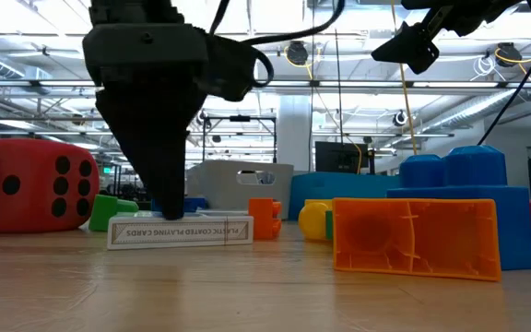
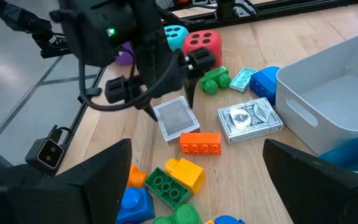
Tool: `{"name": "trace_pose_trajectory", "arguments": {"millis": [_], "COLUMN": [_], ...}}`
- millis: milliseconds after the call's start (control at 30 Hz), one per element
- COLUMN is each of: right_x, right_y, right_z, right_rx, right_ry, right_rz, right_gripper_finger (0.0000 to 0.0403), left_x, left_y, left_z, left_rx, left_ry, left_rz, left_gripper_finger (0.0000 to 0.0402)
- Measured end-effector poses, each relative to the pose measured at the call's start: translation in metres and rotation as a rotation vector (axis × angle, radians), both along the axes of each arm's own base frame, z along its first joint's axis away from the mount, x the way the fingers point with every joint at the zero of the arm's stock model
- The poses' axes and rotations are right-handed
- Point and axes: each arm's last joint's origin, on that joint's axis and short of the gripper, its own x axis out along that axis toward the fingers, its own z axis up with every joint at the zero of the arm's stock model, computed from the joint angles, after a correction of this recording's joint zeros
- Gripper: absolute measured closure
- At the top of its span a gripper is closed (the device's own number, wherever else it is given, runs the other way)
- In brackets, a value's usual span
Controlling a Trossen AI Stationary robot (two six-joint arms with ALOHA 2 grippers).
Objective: Pick & Place Toys
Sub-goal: Put the brown deck of cards into the blue bin
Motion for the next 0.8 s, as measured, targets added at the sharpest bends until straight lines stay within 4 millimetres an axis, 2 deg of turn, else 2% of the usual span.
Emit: {"name": "trace_pose_trajectory", "arguments": {"millis": [233,400,567,700,800], "right_x": [0.000,0.000,0.000,0.000,0.000], "right_y": [0.000,0.000,0.000,0.000,0.000], "right_z": [0.000,0.000,0.000,0.000,0.000], "right_rx": [-0.001,-0.005,-0.006,-0.004,-0.005], "right_ry": [0.000,0.000,-0.001,-0.001,0.000], "right_rz": [-0.001,0.001,0.001,0.000,0.000], "right_gripper_finger": [0.0069,0.0069,0.0069,0.0069,0.0069], "left_x": [-0.004,-0.002,-0.001,0.003,0.002], "left_y": [0.008,0.005,0.011,0.018,0.021], "left_z": [-0.019,-0.020,-0.022,-0.016,-0.009], "left_rx": [-0.056,-0.067,-0.137,-0.242,-0.254], "left_ry": [-0.030,-0.041,-0.005,-0.006,-0.019], "left_rz": [0.017,-0.040,-0.056,-0.086,-0.078], "left_gripper_finger": [0.0095,0.0084,0.0064,0.0054,0.0056]}}
